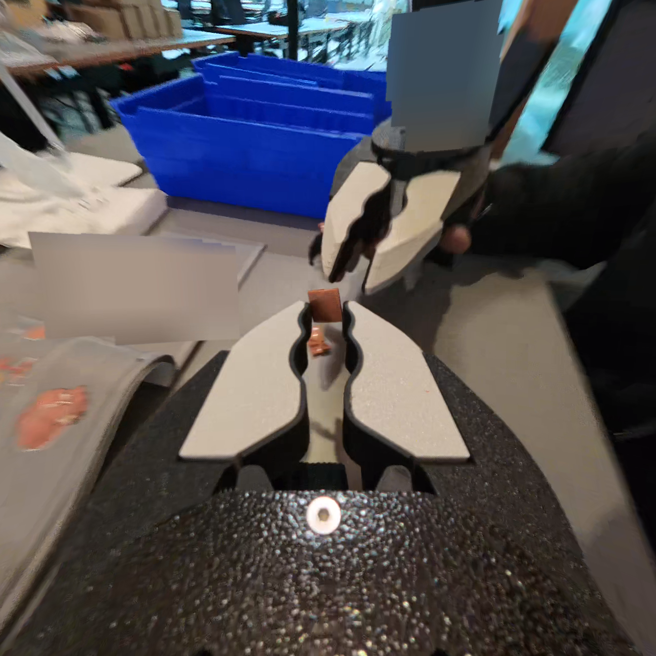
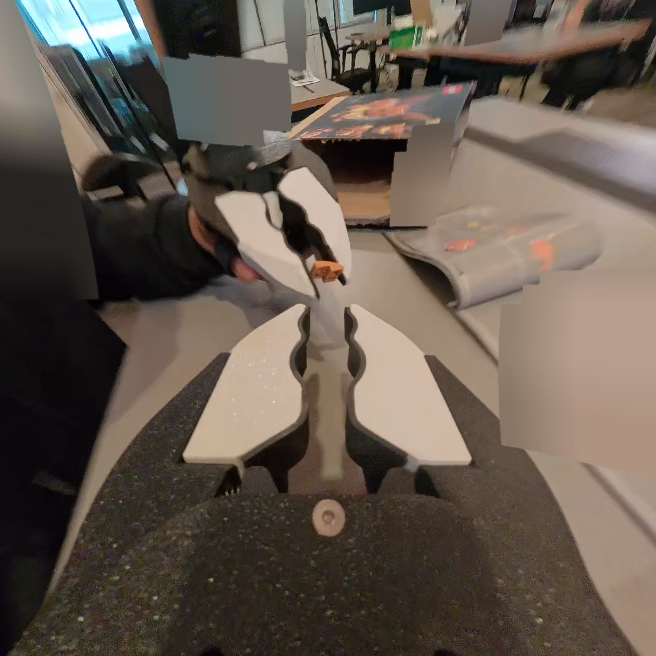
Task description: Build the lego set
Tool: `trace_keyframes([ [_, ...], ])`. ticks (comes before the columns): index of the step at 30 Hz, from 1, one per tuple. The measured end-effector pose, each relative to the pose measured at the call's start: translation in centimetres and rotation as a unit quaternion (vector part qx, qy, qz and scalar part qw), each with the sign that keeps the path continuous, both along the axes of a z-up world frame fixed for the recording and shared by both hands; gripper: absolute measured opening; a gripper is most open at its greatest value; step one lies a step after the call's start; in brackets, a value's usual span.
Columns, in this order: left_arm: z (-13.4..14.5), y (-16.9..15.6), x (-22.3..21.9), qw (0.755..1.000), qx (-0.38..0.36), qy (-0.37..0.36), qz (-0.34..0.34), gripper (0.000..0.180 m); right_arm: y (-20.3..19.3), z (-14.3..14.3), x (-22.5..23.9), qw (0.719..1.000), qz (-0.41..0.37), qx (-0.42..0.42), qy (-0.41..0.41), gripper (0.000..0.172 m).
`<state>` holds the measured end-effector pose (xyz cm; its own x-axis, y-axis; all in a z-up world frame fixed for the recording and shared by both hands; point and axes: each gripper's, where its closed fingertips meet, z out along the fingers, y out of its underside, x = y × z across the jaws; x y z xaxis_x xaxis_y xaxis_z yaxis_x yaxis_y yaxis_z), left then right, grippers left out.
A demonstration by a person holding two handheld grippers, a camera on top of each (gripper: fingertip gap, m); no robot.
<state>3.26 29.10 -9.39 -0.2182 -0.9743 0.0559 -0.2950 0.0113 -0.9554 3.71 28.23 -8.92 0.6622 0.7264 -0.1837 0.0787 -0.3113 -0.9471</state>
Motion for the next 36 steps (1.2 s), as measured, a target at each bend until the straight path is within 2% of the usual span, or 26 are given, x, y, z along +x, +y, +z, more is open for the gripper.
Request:
trace_keyframes([
  [4,-0.8,0.8,0.3,0.979,0.197,0.01,0.045,0.016,0.3,-0.1,-0.1,0.991,-0.012,-0.104,0.078,0.019],
  [7,-1.5,0.7,0.6,0.957,0.284,0.019,0.055,0.016,0.3,-0.5,-0.2,0.985,-0.021,-0.139,0.096,0.021],
  [14,-2.2,0.5,1.1,0.918,0.392,0.023,0.058,0.016,0.6,-2.1,-0.4,0.98,-0.038,-0.176,0.084,0.025],
  [19,-2.4,0.3,1.2,0.892,0.449,0.025,0.055,0.017,0.7,-2.9,-0.4,0.98,-0.043,-0.183,0.068,0.019],
  [22,-2.7,0.5,1.1,0.886,0.459,0.031,0.056,0.017,0.7,-3.0,-0.5,0.982,-0.042,-0.174,0.059,0.008],
  [26,-2.7,0.5,1.1,0.892,0.449,0.029,0.054,0.017,0.8,-3.0,-0.4,0.985,-0.043,-0.158,0.051,0.007],
  [33,-2.2,0.9,0.5,0.947,0.316,0.03,0.045,0.02,1.2,-2.1,1.0,0.988,-0.057,-0.132,0.06,0.003],
  [36,-3.5,1.8,-0.2,0.969,0.226,0.091,0.045,0.023,1.5,-2.1,1.7,0.988,-0.068,-0.128,0.06,0.003],
])
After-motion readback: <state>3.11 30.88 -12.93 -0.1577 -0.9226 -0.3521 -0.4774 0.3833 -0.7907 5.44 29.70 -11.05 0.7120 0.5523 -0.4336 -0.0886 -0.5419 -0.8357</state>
